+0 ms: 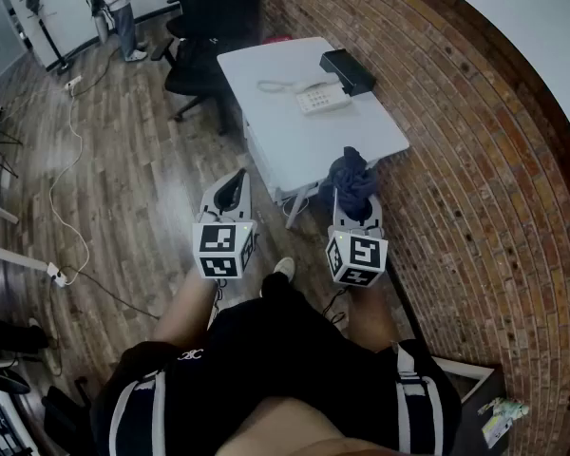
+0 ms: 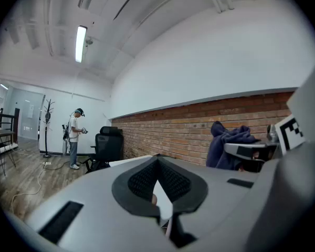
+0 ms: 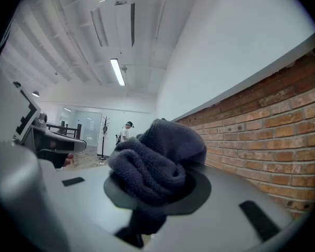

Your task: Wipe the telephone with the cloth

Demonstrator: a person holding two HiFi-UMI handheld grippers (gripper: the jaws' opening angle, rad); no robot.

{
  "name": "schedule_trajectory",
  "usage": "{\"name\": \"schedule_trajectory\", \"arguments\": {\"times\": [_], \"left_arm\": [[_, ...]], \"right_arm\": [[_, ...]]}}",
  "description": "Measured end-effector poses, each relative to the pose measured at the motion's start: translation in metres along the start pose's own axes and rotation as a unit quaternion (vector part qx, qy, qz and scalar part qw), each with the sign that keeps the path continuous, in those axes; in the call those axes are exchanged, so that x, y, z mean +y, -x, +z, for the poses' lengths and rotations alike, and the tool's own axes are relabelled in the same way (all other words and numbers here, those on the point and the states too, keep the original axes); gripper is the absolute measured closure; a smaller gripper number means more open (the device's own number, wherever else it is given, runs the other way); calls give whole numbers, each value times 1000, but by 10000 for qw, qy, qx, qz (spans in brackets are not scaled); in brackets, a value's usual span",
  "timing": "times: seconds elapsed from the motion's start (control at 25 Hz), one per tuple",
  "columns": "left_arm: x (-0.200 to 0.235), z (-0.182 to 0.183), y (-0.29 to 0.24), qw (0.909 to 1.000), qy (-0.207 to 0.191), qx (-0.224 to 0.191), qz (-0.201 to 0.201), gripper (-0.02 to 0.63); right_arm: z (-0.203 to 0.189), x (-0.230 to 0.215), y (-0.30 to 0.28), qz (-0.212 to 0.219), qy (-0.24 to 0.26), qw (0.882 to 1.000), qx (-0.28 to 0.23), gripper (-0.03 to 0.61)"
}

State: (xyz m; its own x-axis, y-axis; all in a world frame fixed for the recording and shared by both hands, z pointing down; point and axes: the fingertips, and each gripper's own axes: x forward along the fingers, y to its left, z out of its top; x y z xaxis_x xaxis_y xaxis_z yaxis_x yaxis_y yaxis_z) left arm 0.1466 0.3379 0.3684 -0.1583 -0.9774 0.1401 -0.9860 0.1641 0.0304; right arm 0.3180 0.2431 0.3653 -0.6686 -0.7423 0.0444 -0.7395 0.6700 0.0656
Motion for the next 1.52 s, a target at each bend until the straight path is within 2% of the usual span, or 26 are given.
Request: {"name": "schedule_trajectory", "arguments": {"times": [0.16, 0.44, 0.6, 0.76, 0.92, 1.08, 1.52], "left_arm": [[-7, -8, 18, 10000, -7, -12, -53, 621], [2, -24, 40, 9999, 114, 46, 97, 621], [9, -31, 44, 9997, 185, 114, 131, 621], [15, -39, 38, 9994, 233, 230, 93, 621], [25, -41, 13, 9985, 445, 301, 52, 621], [33, -36, -20, 9990, 296, 343, 52, 621], [42, 14, -146, 9996, -115, 219, -116, 621]], "right_arm": [[-3, 6, 15, -18, 83, 10000, 25, 515], [-16, 17, 30, 25, 4, 9999, 132, 515], [-21, 28, 30, 178, -188, 9996, 123, 514], [-28, 29, 19, 156, -233, 9993, 248, 514], [-35, 23, -3, 150, -318, 9988, 341, 512], [-33, 12, -34, 95, -354, 9990, 257, 512], [-9, -47, -148, 44, -424, 9991, 36, 512]]}}
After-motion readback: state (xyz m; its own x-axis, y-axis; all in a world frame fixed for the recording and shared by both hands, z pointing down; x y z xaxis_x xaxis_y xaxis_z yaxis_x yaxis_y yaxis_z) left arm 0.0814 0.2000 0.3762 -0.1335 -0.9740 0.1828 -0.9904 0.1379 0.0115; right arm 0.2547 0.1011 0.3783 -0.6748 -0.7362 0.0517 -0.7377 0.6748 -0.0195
